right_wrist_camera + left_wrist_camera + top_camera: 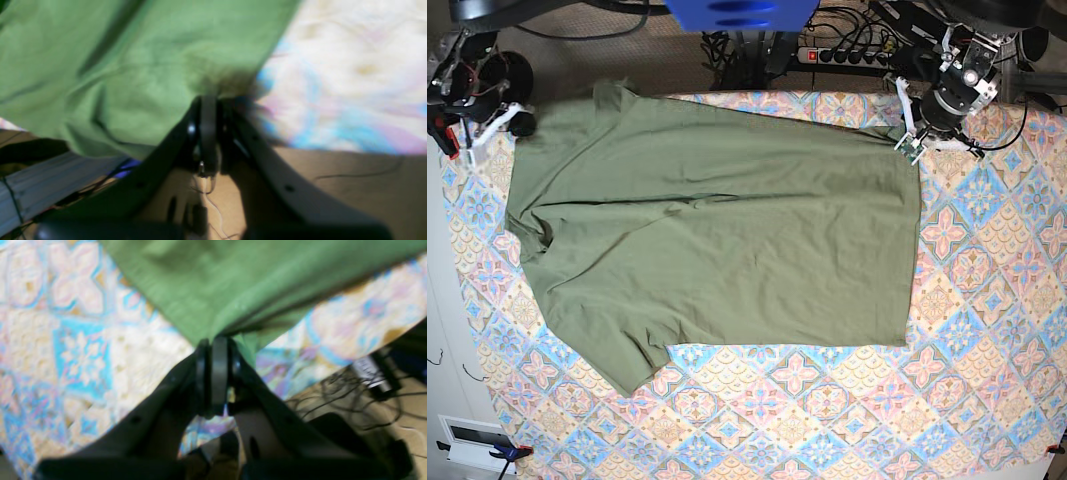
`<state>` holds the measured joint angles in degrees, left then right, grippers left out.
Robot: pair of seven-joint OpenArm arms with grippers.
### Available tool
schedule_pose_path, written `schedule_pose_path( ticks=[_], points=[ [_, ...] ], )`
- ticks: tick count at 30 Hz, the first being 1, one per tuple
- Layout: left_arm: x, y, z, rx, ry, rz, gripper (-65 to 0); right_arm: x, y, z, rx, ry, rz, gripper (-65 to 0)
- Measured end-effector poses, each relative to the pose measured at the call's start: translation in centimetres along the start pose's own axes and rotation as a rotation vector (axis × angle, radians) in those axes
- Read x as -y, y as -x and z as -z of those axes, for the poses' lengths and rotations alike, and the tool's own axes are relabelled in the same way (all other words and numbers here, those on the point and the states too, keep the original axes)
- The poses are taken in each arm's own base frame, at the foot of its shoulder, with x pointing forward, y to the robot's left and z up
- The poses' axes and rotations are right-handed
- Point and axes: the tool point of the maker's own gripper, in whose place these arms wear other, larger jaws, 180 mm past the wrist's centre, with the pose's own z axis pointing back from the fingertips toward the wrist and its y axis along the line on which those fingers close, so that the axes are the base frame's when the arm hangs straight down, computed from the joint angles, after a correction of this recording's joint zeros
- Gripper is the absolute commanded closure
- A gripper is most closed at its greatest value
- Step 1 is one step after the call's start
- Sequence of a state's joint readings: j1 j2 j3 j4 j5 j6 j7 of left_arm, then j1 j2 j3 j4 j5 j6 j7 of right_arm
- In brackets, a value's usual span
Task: Layout the t-shirt on the table in an organized manner, then fold the t-shirt properly
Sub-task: 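Pull the shirt edge taut between both grippers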
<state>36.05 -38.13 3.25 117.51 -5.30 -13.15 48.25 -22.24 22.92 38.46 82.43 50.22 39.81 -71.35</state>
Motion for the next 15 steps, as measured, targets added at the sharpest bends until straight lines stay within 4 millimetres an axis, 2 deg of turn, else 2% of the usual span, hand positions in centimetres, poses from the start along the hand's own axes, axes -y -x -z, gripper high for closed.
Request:
schedule_pose_path(
  ticks=[8,11,15],
  points=[
    [-0.2,0.3,-0.2,-0.014,-0.033,0.063,0.0,0.5,-0.2,-0.4,0.015,0.013,0.010,-1.0],
    [0.4,0.8,-0.3,-0.017,-0.021,0.064,0.0,0.5,-0.3,-0.5,0.022,0.013,0.014,-1.1],
    [0.2,-0.3,-0.3,0.042,-0.035,0.094,0.0,1.8,-0.9,-1.7,0.063,0.048,0.040,-1.1]
  ],
)
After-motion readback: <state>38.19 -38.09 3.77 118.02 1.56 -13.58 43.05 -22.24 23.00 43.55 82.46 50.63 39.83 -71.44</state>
